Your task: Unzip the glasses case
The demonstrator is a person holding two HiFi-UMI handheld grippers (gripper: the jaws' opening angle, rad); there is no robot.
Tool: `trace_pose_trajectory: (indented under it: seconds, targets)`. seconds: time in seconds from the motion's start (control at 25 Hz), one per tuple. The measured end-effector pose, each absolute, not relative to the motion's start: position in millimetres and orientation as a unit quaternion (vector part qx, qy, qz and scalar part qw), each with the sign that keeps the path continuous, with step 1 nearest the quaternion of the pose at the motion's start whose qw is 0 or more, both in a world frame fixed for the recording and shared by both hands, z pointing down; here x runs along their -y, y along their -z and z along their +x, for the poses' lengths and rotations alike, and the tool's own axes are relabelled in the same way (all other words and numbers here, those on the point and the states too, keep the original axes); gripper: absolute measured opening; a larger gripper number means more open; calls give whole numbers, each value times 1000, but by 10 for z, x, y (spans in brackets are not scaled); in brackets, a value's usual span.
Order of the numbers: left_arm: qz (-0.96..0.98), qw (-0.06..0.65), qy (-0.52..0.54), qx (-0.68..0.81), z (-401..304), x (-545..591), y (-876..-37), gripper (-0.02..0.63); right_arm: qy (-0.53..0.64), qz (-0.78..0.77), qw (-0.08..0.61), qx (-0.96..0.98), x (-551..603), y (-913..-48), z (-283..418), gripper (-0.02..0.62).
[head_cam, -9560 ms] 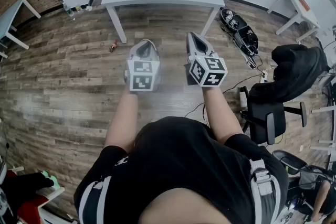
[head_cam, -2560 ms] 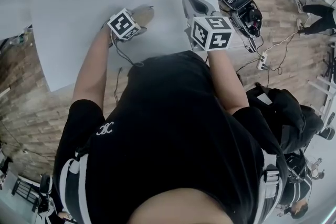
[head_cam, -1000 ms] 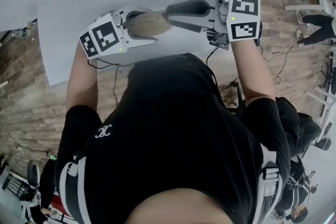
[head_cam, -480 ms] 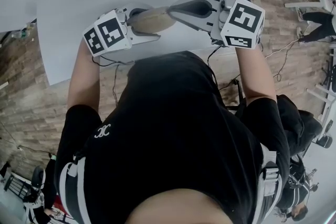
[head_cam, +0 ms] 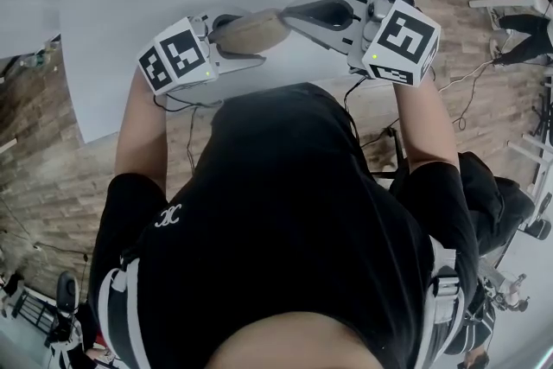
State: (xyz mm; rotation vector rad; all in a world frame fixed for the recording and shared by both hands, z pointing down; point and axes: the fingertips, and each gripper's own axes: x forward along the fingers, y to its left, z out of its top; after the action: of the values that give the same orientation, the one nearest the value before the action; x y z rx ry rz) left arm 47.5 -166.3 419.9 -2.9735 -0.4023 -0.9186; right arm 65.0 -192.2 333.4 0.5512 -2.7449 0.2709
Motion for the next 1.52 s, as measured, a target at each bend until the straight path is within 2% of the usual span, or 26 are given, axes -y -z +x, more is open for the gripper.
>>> trace_pose_trajectory:
  seconds: [0.28,0.68,1.0,1.24,1.52]
  targets:
    - [-943,16,314,114,401,1656,-4185,290,-84,191,195,958,1868,-3369,693,23]
    - [-959,0,269,84,232,1722,-4037,290,-79,196,199,957,1937,-3384,605,23]
    - [-978,-83,165,96,195,1753,-3762,290,-83,210,188,956,1995,-3363,608,23]
    - [-981,-103,134,95,221,1782,-3663,290,-79,224,179,955,2026,-3319,614,23]
    - [-982,-157,66,81,235,1985,-3534,291,-62,236,200,949,2099,-3465,523,23]
